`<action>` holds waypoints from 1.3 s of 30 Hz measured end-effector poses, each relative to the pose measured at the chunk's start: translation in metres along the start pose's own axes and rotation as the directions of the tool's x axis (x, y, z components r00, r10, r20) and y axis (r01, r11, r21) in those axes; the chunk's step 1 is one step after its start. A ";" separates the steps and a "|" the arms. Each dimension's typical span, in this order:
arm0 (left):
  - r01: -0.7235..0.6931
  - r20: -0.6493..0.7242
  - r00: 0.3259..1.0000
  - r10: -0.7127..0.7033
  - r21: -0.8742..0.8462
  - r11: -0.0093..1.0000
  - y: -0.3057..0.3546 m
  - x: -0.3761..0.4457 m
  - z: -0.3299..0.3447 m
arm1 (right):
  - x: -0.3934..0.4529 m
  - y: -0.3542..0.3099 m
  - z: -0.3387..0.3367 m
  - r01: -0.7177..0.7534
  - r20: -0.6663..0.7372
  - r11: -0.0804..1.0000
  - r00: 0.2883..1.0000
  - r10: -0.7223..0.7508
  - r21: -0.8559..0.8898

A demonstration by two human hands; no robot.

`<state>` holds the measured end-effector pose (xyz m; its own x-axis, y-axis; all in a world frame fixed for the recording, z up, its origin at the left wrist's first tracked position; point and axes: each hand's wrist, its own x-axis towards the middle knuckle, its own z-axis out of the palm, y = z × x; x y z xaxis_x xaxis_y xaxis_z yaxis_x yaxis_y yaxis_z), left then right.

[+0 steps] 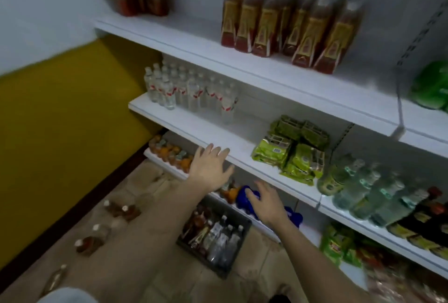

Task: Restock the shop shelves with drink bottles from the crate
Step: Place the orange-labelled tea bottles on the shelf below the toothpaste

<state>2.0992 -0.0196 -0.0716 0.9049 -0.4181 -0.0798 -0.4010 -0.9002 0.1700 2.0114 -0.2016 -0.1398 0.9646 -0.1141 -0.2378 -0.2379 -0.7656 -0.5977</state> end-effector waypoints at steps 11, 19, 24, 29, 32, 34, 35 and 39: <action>0.325 0.355 0.890 -0.285 -0.056 0.944 -0.082 -0.014 0.087 | 0.032 0.009 0.108 -0.149 0.378 0.985 0.910 0.171 -0.088; 0.382 0.535 0.786 -0.310 -0.026 0.924 -0.118 0.018 0.117 | 0.086 -0.002 0.143 -0.285 0.515 0.957 0.814 0.268 -0.049; 0.344 0.592 0.768 -0.245 -0.058 0.937 -0.145 0.039 0.160 | 0.093 0.003 0.185 -0.428 0.539 0.902 0.747 0.389 -0.059; 0.233 0.587 0.797 -0.140 -0.085 0.969 -0.185 0.072 0.219 | 0.107 -0.012 0.229 -0.662 0.465 0.746 0.685 0.561 0.075; 0.196 0.661 0.746 -0.084 -0.098 0.976 -0.217 0.088 0.270 | 0.127 -0.012 0.284 -0.781 0.465 0.585 0.611 0.641 0.219; 0.201 0.687 0.724 -0.065 -0.120 0.972 -0.239 0.089 0.305 | 0.144 -0.018 0.315 -0.821 0.508 0.487 0.569 0.647 0.298; 0.202 0.692 0.720 -0.053 -0.136 0.970 -0.251 0.092 0.328 | 0.158 -0.016 0.336 -0.837 0.531 0.436 0.548 0.646 0.331; 0.230 0.705 0.708 -0.053 -0.158 0.960 -0.282 0.097 0.409 | 0.207 0.011 0.427 -0.836 0.574 0.277 0.531 0.623 0.473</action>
<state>2.2414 0.1437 -0.5286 0.5609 -0.3339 -0.7576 -0.1543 -0.9412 0.3005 2.1593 0.0366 -0.5229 0.2987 -0.1737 -0.9384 -0.9267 0.1823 -0.3287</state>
